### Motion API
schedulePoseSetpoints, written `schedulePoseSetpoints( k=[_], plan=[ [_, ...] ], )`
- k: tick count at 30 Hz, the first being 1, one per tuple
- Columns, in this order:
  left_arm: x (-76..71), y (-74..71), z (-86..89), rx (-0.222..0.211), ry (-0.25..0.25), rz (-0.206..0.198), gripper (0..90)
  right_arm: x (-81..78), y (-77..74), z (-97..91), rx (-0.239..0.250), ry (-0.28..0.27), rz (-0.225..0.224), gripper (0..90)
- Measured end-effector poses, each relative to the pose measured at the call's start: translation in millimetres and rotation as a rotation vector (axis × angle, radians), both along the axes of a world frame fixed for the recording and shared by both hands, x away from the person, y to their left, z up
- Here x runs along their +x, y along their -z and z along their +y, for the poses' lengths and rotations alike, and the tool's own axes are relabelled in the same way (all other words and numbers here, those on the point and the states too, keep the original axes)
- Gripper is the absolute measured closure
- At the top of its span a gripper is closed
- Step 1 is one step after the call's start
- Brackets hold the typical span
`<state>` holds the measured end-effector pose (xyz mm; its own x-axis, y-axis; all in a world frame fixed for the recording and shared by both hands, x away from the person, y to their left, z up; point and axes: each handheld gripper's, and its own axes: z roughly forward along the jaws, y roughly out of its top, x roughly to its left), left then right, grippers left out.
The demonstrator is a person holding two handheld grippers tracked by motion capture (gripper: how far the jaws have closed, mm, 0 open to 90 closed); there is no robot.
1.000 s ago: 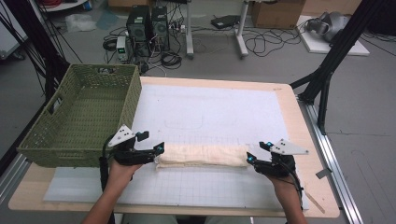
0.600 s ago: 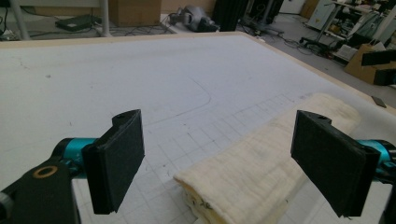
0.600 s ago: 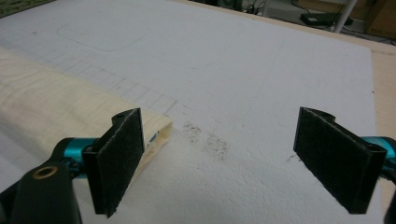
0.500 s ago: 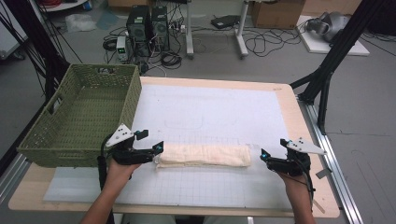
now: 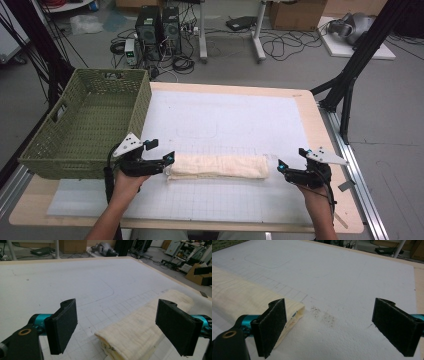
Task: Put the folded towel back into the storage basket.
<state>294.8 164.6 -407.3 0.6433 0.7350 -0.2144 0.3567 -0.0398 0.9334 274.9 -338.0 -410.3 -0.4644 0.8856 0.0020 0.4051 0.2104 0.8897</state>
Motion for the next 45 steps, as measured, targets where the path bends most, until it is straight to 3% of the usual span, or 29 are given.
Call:
schedulePoseSetpoints(
  k=[14,21,25,31,41,45],
  plan=[
    [-0.2,2.5,-1.7,0.022,-0.01,0.018,19.0,-0.4,0.3,-1.2,0.006,0.007,-0.011,11.7],
    [0.4,9.3,-7.4,0.068,-0.022,0.072,19.4,-1.4,1.2,-0.6,0.006,-0.003,-0.005,11.6],
    [1.4,14.2,-8.6,0.089,-0.017,0.102,25.3,-1.1,2.1,0.5,0.007,-0.008,0.001,11.7],
    [3.1,26.4,-14.4,0.157,-0.013,0.194,37.1,-0.6,3.5,2.7,0.004,-0.017,0.006,11.7],
    [2.3,36.8,-25.3,0.257,-0.003,0.24,41.8,0.7,5.0,6.2,-0.003,-0.041,0.012,11.7],
    [-0.5,37.4,-31.6,0.322,0.015,0.231,45.9,0.8,4.8,7.0,0.006,-0.045,0.021,11.7]
  ],
)
